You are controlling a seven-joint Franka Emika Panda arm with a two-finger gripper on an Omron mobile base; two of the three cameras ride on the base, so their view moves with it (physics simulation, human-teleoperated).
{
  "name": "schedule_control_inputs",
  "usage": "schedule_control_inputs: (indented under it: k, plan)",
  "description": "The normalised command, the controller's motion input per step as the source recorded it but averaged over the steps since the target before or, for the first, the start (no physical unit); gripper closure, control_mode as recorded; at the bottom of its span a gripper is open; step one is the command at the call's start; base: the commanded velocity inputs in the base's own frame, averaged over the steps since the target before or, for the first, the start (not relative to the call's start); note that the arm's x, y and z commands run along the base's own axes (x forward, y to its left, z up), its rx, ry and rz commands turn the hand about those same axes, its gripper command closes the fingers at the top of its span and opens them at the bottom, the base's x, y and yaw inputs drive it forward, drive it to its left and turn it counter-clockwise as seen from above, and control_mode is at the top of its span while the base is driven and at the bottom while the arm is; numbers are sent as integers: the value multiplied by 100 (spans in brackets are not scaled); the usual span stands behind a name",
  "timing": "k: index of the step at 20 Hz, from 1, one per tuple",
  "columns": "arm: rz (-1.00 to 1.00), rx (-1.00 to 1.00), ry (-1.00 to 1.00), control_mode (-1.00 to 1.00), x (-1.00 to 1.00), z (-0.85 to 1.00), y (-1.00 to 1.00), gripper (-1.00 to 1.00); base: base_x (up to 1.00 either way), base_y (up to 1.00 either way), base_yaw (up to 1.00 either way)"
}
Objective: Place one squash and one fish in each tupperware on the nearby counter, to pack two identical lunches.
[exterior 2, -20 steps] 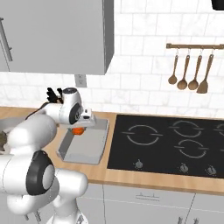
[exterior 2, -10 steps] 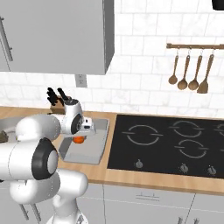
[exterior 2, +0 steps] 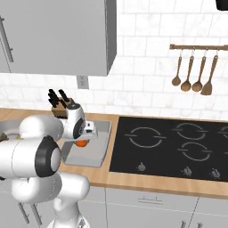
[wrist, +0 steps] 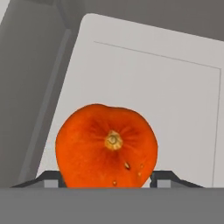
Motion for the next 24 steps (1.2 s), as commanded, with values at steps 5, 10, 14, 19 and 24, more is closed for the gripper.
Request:
schedule_control_inputs:
  k: [5,10,14,19,24]
  plan:
    - [0,0,0,-100,2,10,0,-100,0,0,0]
    - [-6,0,-3,-100,-1,61,0,-100,0,0,0]
    - [-9,5,0,-100,-64,81,-16,-100,0,0,0]
    - [-13,8,1,-100,-100,50,-19,-100,0,0,0]
    - [-16,4,5,-100,-100,45,-17,-100,0,0,0]
